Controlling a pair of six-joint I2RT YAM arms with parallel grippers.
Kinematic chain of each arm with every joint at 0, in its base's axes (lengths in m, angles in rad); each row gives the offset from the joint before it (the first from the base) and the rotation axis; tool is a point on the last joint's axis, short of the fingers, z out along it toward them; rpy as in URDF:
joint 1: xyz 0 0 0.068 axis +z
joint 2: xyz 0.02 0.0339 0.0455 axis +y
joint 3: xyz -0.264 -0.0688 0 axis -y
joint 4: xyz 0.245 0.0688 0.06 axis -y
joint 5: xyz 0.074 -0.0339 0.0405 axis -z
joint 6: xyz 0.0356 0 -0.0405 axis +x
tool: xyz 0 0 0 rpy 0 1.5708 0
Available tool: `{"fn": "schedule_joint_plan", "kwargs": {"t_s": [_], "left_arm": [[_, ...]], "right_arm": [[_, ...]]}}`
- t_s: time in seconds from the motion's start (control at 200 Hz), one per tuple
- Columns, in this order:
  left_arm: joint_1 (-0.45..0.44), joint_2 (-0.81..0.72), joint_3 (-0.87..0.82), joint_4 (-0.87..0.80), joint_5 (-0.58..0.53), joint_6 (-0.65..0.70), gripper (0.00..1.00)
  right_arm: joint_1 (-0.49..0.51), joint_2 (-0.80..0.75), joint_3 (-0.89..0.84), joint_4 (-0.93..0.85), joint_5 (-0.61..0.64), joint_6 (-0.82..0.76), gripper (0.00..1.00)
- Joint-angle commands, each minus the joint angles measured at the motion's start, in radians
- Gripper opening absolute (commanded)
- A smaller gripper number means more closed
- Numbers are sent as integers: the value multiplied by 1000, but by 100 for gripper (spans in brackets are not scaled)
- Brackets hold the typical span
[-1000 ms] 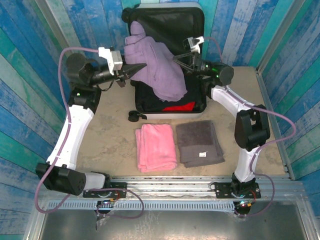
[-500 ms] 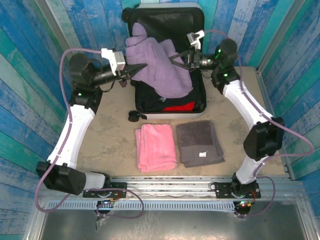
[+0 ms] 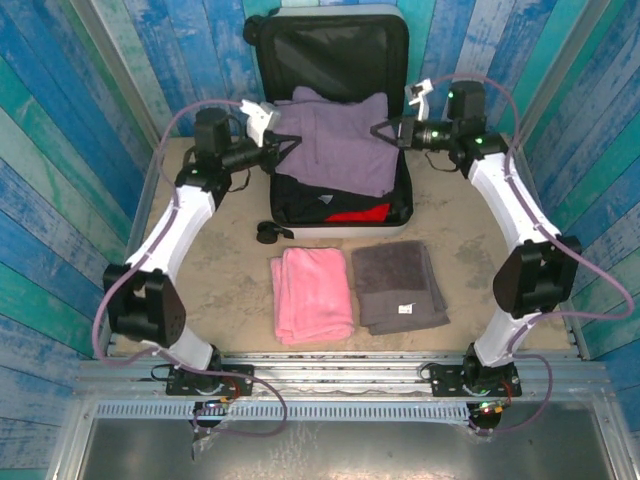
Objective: Pack the luggage
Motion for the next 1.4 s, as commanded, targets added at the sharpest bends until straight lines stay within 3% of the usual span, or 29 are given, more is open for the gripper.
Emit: {"fn": "schedule_joint_plan", "kwargs": {"t_s": [0.0,0.22,0.446,0.526,0.571,0.641,0.671,0.706,0.726,0.811,0.951,0.966,1.011,1.092,1.107,1.127,1.192,1.262,1.297,1.392], "left_arm": [[10,115,96,-113,-138,-48,0],[10,317,272,-328,-168,-83,0],[9,415,320,-356,-164,-149,0],[9,471,351,-392,-173,-176,5],[10,509,378,-428,-182,-179,12],[7,556,419,-488,-231,-162,33],[7,568,431,-504,-270,-159,38],[7,573,433,-509,-323,-165,44],[7,570,432,-509,-349,-168,58],[4,545,419,-500,-391,-160,70],[1,441,372,-434,-465,-145,75],[2,427,364,-421,-471,-145,79],[0,376,336,-381,-501,-151,90],[-3,276,276,-278,-529,-165,94],[-4,256,264,-258,-530,-168,99],[-7,232,251,-233,-535,-173,94],[-17,165,212,-149,-546,-199,93],[-22,122,191,-93,-557,-286,93],[-23,121,208,-93,-544,-337,93],[-24,195,372,-278,-521,-406,93]], "right_arm": [[1,63,-5,-52,104,-91,0],[23,221,149,-149,162,-162,0],[23,318,243,-232,254,-215,0],[19,353,243,-250,297,-234,0],[15,376,240,-254,314,-239,1],[8,428,258,-275,337,-236,9],[4,455,275,-290,337,-224,22],[-3,492,314,-331,341,-205,46],[-6,505,332,-352,343,-203,50],[-15,541,426,-478,405,-220,60],[-18,479,446,-542,595,-236,71],[-18,465,445,-545,618,-239,72],[-18,440,444,-549,657,-244,72],[-17,392,457,-557,702,-262,72],[-17,386,462,-556,700,-267,71],[-15,376,467,-553,694,-274,70],[-4,358,489,-551,669,-298,65],[18,351,517,-551,642,-318,53],[33,351,530,-553,629,-321,42],[70,362,540,-554,603,-320,25]]}}
